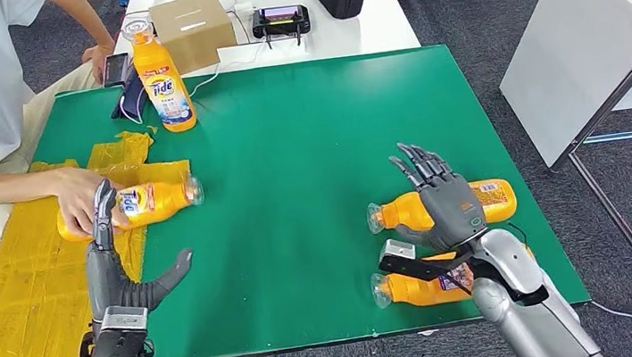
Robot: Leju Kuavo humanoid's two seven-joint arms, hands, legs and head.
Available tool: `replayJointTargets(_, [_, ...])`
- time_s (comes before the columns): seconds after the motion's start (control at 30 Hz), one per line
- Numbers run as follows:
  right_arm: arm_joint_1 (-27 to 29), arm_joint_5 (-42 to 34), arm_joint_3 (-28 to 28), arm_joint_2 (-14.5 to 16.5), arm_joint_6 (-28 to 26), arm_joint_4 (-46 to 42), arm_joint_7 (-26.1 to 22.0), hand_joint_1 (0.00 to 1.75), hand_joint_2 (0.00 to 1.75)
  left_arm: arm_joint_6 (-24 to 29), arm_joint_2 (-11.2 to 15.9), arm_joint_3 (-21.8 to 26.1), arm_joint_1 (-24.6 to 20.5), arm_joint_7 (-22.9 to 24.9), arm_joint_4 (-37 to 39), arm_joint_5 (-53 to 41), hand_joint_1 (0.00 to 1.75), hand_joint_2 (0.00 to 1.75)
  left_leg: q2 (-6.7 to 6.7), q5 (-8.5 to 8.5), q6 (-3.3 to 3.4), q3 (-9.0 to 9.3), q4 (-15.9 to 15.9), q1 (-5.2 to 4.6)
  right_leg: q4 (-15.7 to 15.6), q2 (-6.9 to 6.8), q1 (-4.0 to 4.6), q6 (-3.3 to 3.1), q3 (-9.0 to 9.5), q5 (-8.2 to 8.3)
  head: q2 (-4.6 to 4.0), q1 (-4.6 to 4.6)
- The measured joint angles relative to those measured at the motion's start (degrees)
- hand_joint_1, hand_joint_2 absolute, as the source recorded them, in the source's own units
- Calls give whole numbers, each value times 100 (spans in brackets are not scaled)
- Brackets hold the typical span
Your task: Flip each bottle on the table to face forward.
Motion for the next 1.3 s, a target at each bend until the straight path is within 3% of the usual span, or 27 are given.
replayJointTargets(0.43, [-368,-8,-363,-345,313,1110,-95,0,175,-100,-109,-315,93,-169,-140,343,0,175,-1,0,1,0,1,-3,0,-2,-2,2,0,2,0,-2])
replayJointTargets(0.87, [-679,19,-414,-446,454,1783,-19,0,175,-58,-181,-422,46,-292,-150,564,0,175,-1,1,2,0,1,-4,0,-1,-3,6,1,5,0,-2])
replayJointTargets(1.3, [-1730,1416,53,-293,231,3543,737,0,175,92,-318,-545,-151,-310,-151,876,0,175,-1,5,5,0,2,-4,1,-2,-3,10,2,8,0,-3])
